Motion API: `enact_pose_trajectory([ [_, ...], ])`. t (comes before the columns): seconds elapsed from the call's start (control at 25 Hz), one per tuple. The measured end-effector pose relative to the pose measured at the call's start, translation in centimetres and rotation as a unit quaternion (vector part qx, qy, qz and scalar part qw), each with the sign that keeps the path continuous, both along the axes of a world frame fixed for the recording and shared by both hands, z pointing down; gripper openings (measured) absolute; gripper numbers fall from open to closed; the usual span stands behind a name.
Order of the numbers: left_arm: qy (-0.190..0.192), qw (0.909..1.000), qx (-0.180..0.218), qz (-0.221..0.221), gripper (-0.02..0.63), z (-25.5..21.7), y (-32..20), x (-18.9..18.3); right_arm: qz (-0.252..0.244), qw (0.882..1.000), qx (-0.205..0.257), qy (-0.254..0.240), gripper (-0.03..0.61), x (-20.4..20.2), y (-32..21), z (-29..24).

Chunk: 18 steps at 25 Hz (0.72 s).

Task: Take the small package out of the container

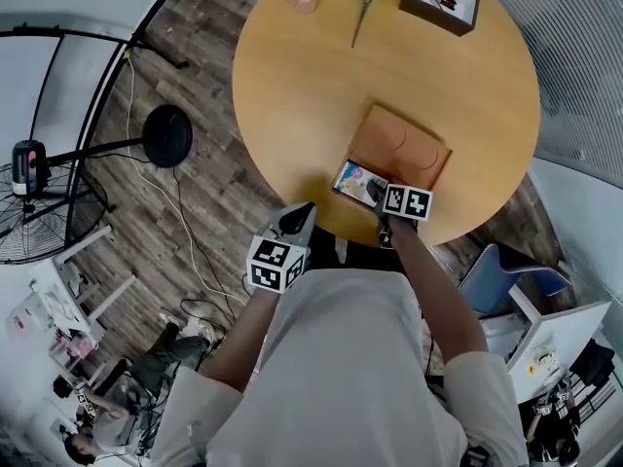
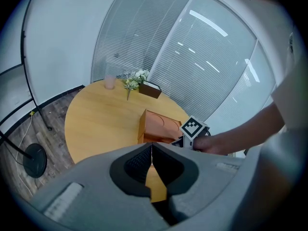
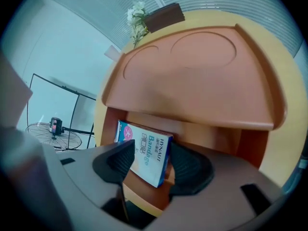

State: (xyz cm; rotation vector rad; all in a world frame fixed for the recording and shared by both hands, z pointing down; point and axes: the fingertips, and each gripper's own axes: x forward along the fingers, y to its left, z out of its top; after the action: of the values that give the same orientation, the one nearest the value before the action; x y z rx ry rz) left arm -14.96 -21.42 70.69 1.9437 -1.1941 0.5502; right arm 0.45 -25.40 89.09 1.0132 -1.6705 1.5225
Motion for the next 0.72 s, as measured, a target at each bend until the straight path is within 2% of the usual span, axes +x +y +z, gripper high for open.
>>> enact_pose_trajectory([
  [0.16,0.001,1.0000,0.007,0.003,0.018,-0.4,0.1,0.3,0.004,0.999,0.044,-0.005,0.224,0.3,-0.4,-2.3],
  [0.36,0.004,0.9998,0.018,0.007,0.018,-1.2,0.2,0.9,0.020,0.994,0.097,-0.038,0.222,0.1,0.1,-5.5],
  [0.48,0.005,0.9997,0.021,0.012,0.018,-1.4,0.5,1.1,0.041,0.990,0.120,-0.066,0.216,-0.4,0.0,-7.1],
  [0.6,0.003,0.9996,0.022,0.015,0.018,-1.5,1.0,0.8,0.055,0.987,0.135,-0.074,0.210,-1.0,-0.3,-7.9],
  [0.72,0.001,0.9997,0.019,0.014,0.018,-1.5,1.8,0.7,0.058,0.986,0.142,-0.068,0.164,-0.9,-0.4,-8.0],
])
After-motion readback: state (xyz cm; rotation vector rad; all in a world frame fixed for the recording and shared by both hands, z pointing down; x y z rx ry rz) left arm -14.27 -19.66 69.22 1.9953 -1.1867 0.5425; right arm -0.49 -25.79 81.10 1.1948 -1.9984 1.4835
